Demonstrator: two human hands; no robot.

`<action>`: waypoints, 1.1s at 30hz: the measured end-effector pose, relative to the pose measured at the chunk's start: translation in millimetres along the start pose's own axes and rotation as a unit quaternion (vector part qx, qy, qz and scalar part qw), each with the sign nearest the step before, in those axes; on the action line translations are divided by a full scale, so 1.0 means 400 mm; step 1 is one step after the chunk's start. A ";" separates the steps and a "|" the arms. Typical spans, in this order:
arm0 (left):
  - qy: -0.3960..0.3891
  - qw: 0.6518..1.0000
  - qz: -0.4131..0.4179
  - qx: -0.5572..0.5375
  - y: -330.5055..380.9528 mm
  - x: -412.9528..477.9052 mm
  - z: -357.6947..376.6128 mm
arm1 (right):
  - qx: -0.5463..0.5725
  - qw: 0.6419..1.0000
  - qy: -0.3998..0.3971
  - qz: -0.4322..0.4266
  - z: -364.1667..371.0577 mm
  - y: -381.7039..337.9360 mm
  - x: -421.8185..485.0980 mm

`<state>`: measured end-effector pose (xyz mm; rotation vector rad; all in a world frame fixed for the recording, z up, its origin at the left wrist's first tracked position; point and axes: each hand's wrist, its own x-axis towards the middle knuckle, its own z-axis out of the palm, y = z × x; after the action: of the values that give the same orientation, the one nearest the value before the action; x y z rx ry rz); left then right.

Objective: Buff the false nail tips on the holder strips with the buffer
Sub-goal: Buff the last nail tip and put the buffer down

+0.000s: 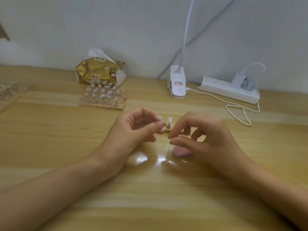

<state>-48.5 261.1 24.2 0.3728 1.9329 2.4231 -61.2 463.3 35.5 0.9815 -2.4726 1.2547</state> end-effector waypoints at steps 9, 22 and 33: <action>0.049 0.998 0.016 -0.022 -0.007 0.003 -0.008 | -0.270 0.960 -0.074 -0.016 0.020 -0.027 -0.009; -0.062 0.988 0.022 0.139 -0.009 -0.003 -0.003 | -0.063 0.998 -0.017 -0.008 -0.018 -0.023 0.022; -0.061 0.996 -0.005 0.066 -0.001 0.001 0.001 | 0.096 0.995 0.034 -0.006 0.003 -0.035 0.017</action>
<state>-48.9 261.4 24.1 0.5020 2.0410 2.2160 -57.1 453.2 46.7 0.9772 -2.3251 1.5181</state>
